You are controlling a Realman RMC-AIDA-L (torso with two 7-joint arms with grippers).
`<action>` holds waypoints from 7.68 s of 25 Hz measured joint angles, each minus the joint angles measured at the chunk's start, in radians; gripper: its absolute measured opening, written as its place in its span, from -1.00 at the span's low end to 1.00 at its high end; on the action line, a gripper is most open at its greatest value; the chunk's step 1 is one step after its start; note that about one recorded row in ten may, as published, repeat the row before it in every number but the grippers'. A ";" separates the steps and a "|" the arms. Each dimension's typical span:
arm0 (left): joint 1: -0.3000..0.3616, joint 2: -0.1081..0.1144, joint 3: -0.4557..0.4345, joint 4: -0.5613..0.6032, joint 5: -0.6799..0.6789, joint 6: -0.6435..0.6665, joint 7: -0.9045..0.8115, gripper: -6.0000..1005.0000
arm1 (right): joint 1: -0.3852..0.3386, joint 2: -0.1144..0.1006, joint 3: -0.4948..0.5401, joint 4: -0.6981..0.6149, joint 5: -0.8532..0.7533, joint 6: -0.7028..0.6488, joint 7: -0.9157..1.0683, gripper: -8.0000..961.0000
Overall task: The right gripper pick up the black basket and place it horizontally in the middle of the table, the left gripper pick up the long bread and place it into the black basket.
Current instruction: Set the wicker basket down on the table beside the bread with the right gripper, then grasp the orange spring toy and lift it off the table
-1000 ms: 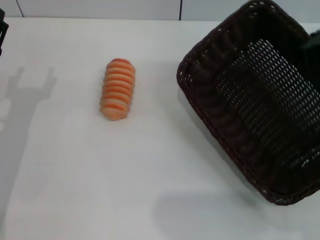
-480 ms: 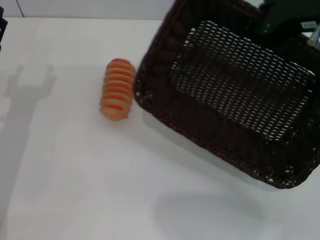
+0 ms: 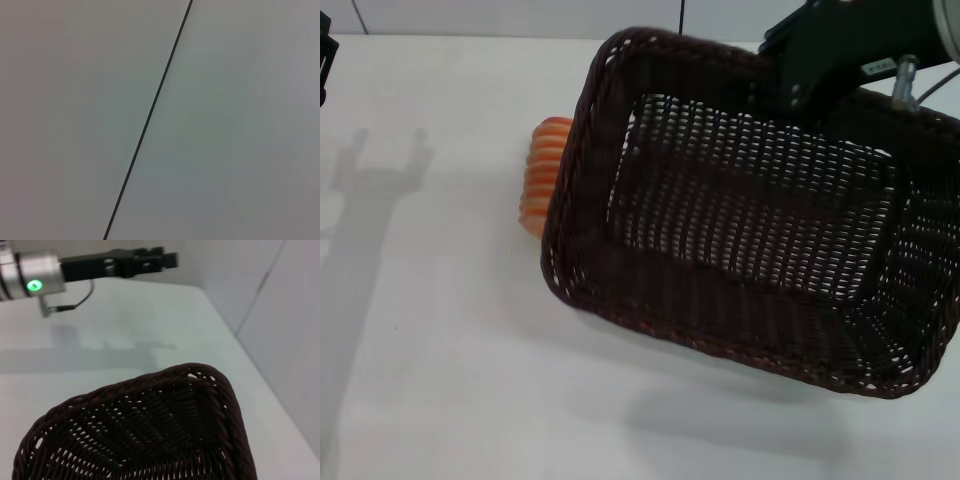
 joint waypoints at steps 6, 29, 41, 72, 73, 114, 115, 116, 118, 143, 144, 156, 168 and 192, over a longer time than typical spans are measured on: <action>-0.005 -0.003 0.003 0.001 -0.010 -0.003 0.000 0.68 | 0.066 -0.004 0.000 0.108 0.006 0.040 -0.073 -0.65; -0.010 -0.006 0.044 0.000 -0.014 0.001 0.000 0.68 | 0.216 -0.001 -0.068 0.387 -0.016 -0.027 -0.153 -0.65; -0.004 -0.006 0.053 0.000 -0.013 0.015 -0.009 0.68 | 0.243 0.006 -0.149 0.444 -0.044 -0.103 -0.114 -0.55; 0.002 0.003 0.046 0.000 -0.013 0.036 -0.011 0.68 | 0.022 0.023 -0.246 0.099 -0.133 -0.174 0.151 -0.21; 0.003 0.003 0.045 0.000 -0.013 0.038 -0.011 0.68 | 0.022 0.023 -0.246 0.099 -0.133 -0.174 0.151 -0.22; -0.007 0.011 0.063 -0.065 0.040 -0.018 -0.030 0.68 | -0.655 0.021 -0.634 0.569 -0.021 -2.633 0.264 -0.23; 0.001 0.011 0.064 -0.096 0.049 -0.045 -0.026 0.68 | -0.618 0.019 -0.640 0.692 -0.020 -2.725 0.403 -0.23; 0.007 0.011 0.064 -0.116 0.055 -0.068 -0.025 0.68 | -0.618 0.019 -0.640 0.692 -0.020 -2.725 0.403 -0.23; 0.037 0.013 0.061 -0.219 0.084 -0.179 -0.018 0.68 | -0.593 0.017 -0.640 0.779 -0.020 -2.780 0.521 -0.23; -0.152 0.011 -0.139 -1.104 0.111 -1.970 0.264 0.68 | -0.544 0.021 -0.656 1.029 -0.029 -2.839 0.682 -0.23; -0.187 0.010 -0.151 -1.078 0.111 -2.004 0.273 0.68 | -0.544 0.021 -0.659 1.029 -0.031 -2.839 0.682 -0.23; -0.541 0.014 -0.192 -0.669 0.114 -2.189 0.335 0.68 | -0.543 0.019 -0.694 1.034 -0.032 -2.854 0.680 -0.23; -0.715 0.022 -0.186 -0.423 0.115 -2.224 0.350 0.68 | -0.552 0.018 -0.695 1.039 -0.073 -2.883 0.680 -0.23; -0.805 0.009 -0.243 -0.251 0.111 -2.180 0.168 0.68 | -0.565 0.011 -0.771 1.048 -0.097 -2.966 0.708 -0.23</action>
